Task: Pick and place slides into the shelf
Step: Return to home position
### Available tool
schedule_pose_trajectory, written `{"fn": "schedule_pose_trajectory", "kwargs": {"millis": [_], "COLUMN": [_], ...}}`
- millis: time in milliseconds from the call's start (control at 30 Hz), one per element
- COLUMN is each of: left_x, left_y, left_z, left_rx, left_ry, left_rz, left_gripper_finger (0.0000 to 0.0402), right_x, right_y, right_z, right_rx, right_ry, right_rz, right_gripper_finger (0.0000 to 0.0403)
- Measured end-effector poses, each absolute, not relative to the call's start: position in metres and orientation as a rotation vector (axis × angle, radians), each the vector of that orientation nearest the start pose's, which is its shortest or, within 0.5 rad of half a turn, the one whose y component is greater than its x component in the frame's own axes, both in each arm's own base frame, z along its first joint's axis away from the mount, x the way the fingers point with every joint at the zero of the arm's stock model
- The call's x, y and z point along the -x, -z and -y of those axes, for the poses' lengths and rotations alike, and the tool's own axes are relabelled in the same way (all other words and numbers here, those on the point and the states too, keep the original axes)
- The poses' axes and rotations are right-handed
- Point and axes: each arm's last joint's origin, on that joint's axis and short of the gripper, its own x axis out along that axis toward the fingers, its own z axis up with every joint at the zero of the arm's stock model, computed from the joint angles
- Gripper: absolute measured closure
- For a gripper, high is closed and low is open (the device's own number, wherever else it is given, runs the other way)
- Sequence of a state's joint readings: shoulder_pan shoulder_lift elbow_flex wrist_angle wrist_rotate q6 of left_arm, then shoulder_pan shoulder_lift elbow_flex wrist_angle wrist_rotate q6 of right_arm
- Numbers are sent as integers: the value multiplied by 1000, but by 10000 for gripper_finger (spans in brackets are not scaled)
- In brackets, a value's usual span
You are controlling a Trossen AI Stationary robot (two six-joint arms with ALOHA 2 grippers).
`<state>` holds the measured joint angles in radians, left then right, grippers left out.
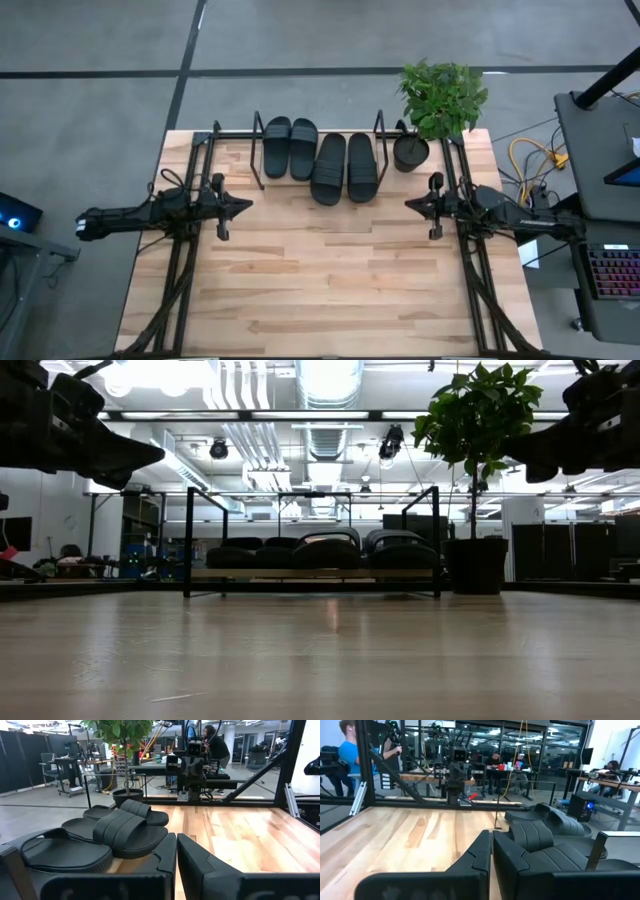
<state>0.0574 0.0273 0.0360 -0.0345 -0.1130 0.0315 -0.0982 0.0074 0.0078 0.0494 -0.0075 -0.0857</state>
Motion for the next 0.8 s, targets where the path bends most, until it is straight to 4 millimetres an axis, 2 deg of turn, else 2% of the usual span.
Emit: {"fn": "schedule_pose_trajectory", "kwargs": {"millis": [800], "left_x": [-97], "left_y": [-170], "left_z": [-7], "left_rx": [-59], "left_ry": [-120], "left_rz": [-27], "left_gripper_finger": [402], "right_x": [-97], "right_y": [-167], "right_z": [8], "right_rx": [132], "right_ry": [48], "right_rz": [11], "right_gripper_finger": [394]}}
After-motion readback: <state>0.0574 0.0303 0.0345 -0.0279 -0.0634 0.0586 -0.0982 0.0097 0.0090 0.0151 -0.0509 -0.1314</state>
